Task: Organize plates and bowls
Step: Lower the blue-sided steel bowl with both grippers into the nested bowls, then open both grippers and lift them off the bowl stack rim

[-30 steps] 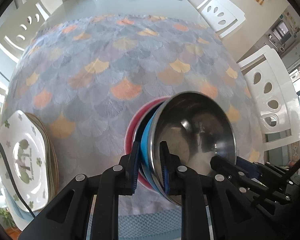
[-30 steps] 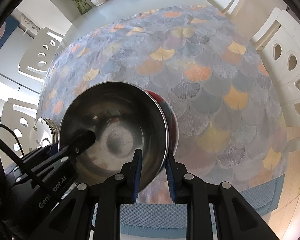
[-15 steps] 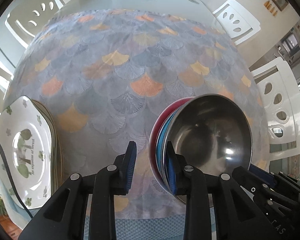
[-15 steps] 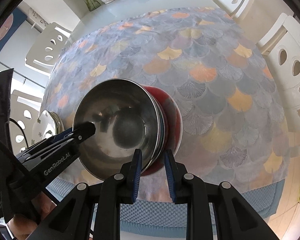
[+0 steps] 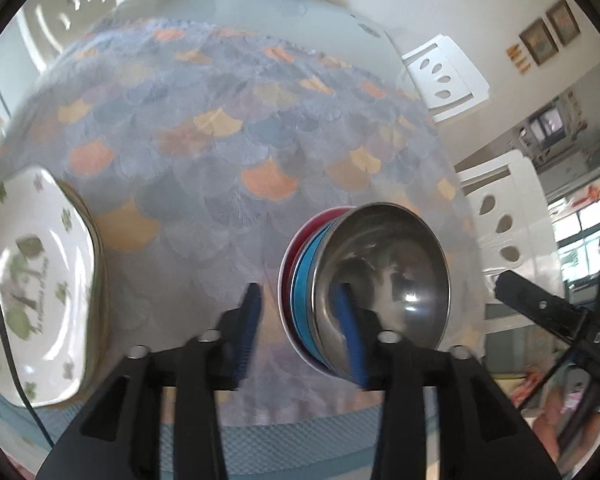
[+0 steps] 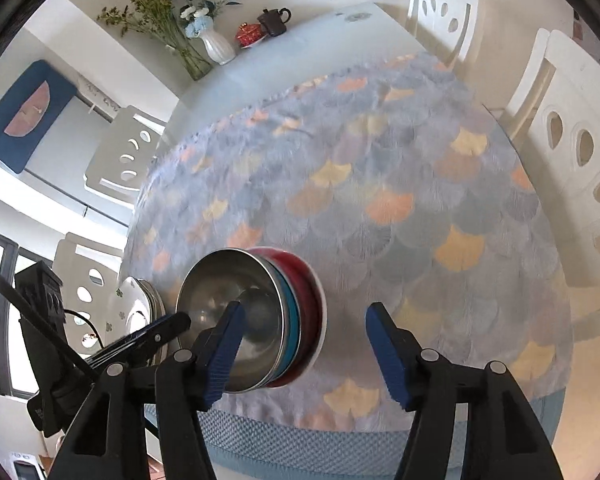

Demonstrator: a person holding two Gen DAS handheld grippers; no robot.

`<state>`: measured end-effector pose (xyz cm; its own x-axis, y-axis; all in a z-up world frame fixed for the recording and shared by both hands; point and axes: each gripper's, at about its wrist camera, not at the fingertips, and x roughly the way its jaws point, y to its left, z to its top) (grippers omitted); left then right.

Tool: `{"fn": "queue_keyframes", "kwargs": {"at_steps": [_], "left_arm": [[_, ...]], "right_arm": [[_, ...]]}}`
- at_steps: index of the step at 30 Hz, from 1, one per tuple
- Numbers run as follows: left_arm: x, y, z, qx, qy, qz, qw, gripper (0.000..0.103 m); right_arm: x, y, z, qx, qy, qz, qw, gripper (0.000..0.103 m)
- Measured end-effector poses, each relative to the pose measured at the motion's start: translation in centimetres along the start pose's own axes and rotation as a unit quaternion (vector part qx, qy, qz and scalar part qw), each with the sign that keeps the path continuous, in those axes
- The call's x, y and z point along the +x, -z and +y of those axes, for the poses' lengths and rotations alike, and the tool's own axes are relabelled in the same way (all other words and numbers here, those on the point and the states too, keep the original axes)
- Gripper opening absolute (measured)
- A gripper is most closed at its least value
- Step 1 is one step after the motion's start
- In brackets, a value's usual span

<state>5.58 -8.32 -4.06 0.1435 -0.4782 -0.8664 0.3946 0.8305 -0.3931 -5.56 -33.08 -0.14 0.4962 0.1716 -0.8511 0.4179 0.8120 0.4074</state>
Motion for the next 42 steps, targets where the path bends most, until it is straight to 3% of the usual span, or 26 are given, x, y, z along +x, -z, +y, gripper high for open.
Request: {"fn": "queue_keyframes", "kwargs": {"at_steps": [5,9,26,29,37,39,42], "left_arm": [[1.2,0.5,1.3,-0.039,0.032,0.008,0.9987,0.054],[1.9,0.7,1.3,-0.042,0.035,0.015,0.9984,0.054],[2.5,0.4,2.1,-0.063,0.06,0.024,0.9959,0.054],[1.8,0.3,1.8,-0.059,0.048,0.019,0.9969,0.054],[-3.1,1.0,0.8,-0.019,0.024,-0.042,0.9986,0.054],[-4.4,1.3,0.5,-0.008,0.023,-0.057,0.9981,0.065],[-6.2,1.9,0.0,0.006,0.03,-0.074,0.9968,0.069]], "right_arm": [[2.5,0.4,-0.2,0.01,-0.03,0.038,0.999,0.061],[4.2,1.0,0.2,0.0,-0.028,0.052,0.998,0.061],[5.7,0.3,-0.4,-0.006,-0.014,0.051,0.999,0.061],[5.0,0.2,-0.2,-0.007,-0.015,0.042,0.999,0.061],[0.6,0.7,2.1,-0.037,-0.002,-0.022,0.999,0.061],[-0.9,1.4,3.1,-0.052,0.006,-0.044,0.998,0.061],[-2.8,2.4,4.4,-0.068,0.012,-0.071,0.995,0.062]]}}
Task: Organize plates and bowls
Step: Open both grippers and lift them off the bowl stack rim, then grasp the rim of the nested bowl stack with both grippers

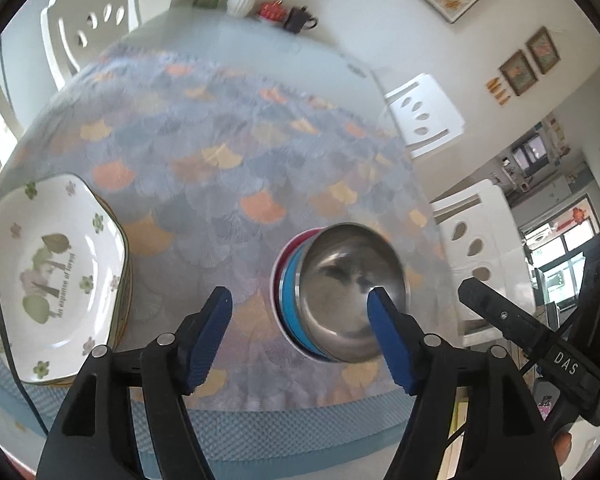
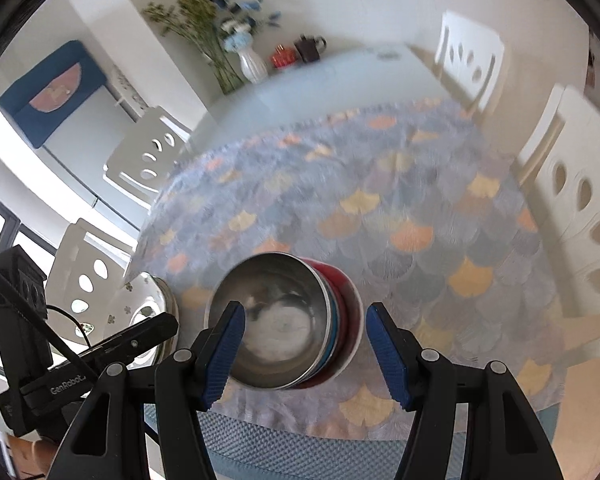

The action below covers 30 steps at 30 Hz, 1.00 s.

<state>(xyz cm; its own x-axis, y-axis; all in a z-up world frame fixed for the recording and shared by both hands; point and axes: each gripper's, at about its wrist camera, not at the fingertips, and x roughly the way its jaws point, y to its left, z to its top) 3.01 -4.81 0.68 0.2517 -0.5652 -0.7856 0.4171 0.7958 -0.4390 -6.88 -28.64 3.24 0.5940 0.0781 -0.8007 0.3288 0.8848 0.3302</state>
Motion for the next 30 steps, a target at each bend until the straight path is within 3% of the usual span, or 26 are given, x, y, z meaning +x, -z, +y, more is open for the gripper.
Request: {"fn": "queue_keyframes", "kwargs": {"at_steps": [4,7,16,26,30], "left_arm": [[-1.8,0.5,-0.7,0.022,-0.011,-0.017,0.9996,0.069],[-3.1,1.0,-1.4,0.043,-0.031,-0.032,0.9981,0.07],[-3.9,1.8,-2.0,0.054,-0.035,-0.041,0.997,0.07],[0.7,1.3,-1.7,0.041,-0.05,0.003,0.9979,0.07],[2.8,1.2,-0.6,0.012,-0.036,0.022,0.999,0.07]], "right_arm": [[-2.4,1.4,1.7,-0.015,0.008,-0.029,0.999,0.072],[-3.7,2.5,2.2,-0.014,0.011,-0.038,0.999,0.072],[-4.8,4.0,2.3,0.002,0.026,-0.038,0.999,0.072],[0.0,2.5,-1.2,0.032,0.016,0.014,0.999,0.073],[2.2,2.3,-2.6,0.048,0.005,0.039,0.998,0.073]]}}
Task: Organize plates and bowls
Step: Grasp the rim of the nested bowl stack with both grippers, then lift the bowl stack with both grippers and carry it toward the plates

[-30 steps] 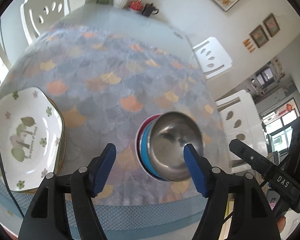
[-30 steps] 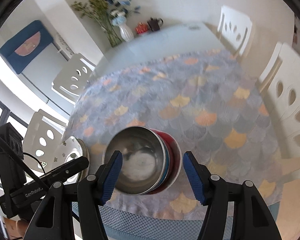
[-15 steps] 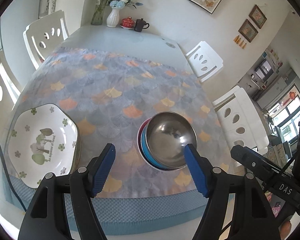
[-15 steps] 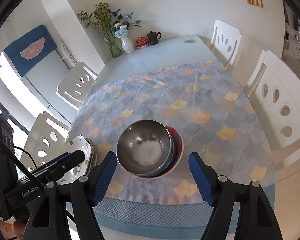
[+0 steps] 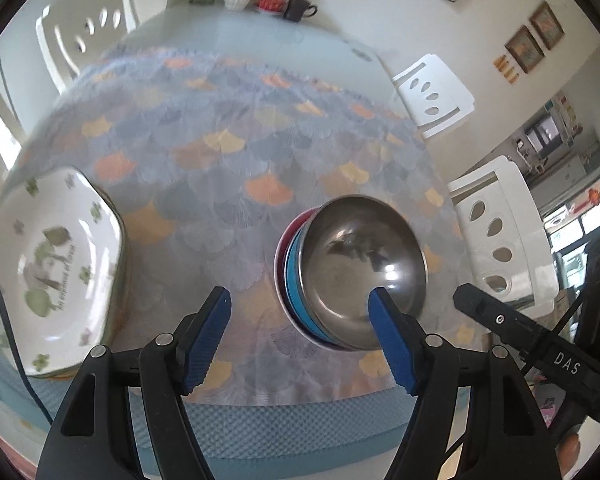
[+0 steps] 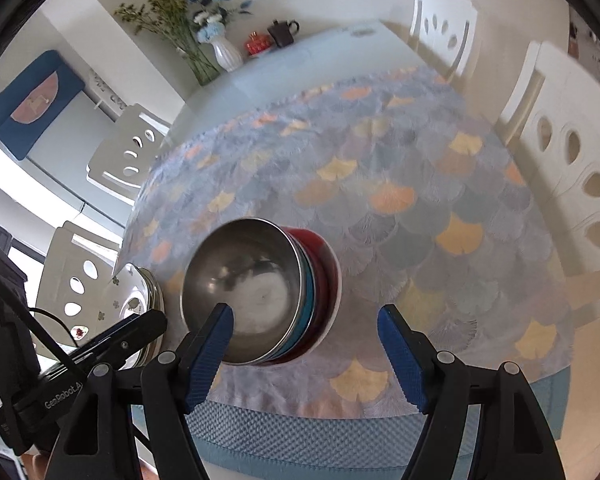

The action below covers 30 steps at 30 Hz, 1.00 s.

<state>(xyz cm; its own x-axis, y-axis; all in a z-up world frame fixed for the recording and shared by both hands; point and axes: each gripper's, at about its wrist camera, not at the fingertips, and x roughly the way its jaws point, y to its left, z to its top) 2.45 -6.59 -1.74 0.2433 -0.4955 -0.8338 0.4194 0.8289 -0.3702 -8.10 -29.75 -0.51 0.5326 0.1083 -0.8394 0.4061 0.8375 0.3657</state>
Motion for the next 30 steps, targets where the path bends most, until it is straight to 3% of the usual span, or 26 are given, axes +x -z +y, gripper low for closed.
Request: {"fn": "queue_keyframes", "kwargs": {"at_steps": [9,30], "left_arm": [[4.1,-0.9,1.8,-0.051,0.026,0.035,0.9977,0.07],[7.7,-1.3,2.2,-0.054,0.045,0.053,0.9961,0.067]], "right_arm": [[4.4,-1.1,-0.6,0.002,-0.007,0.038,0.999,0.073],[9.2,-1.6,-1.3,0.0,-0.005,0.073,0.997,0.073]]}}
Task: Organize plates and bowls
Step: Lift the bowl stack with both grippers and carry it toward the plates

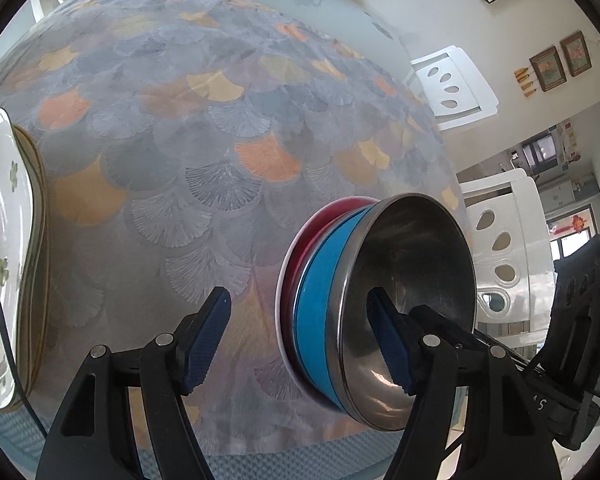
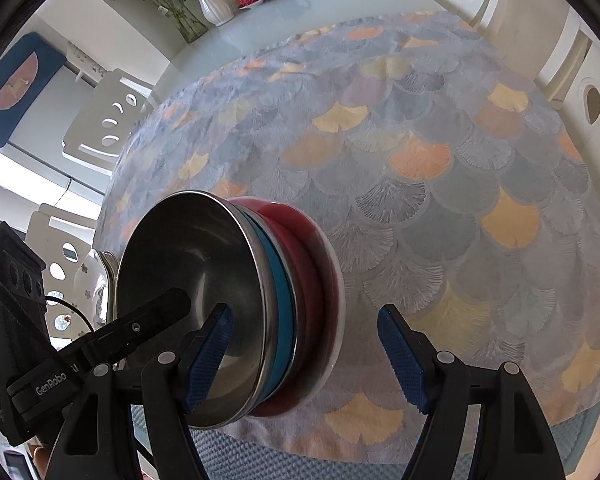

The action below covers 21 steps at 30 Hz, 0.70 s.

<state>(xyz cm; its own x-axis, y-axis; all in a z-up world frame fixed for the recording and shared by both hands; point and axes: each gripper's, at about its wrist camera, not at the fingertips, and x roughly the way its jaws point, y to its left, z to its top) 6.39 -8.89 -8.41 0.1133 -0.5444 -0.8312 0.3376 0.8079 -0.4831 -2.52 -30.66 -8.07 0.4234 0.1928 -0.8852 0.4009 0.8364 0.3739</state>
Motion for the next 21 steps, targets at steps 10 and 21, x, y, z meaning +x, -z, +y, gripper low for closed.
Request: {"fn": "queue_keyframes", "kwargs": {"at_steps": [10,21], "left_arm": [[0.9,0.0,1.1,-0.027,0.058,0.0,0.998,0.057],[1.7,0.3,1.1,-0.027,0.055,-0.003,0.9981,0.035]], "right_arm": [[1.2,-0.2,-0.1,0.009,-0.018,0.008,1.0,0.072],[2.3,0.3,-0.6,0.027,-0.058,0.016,0.998,0.045]]}}
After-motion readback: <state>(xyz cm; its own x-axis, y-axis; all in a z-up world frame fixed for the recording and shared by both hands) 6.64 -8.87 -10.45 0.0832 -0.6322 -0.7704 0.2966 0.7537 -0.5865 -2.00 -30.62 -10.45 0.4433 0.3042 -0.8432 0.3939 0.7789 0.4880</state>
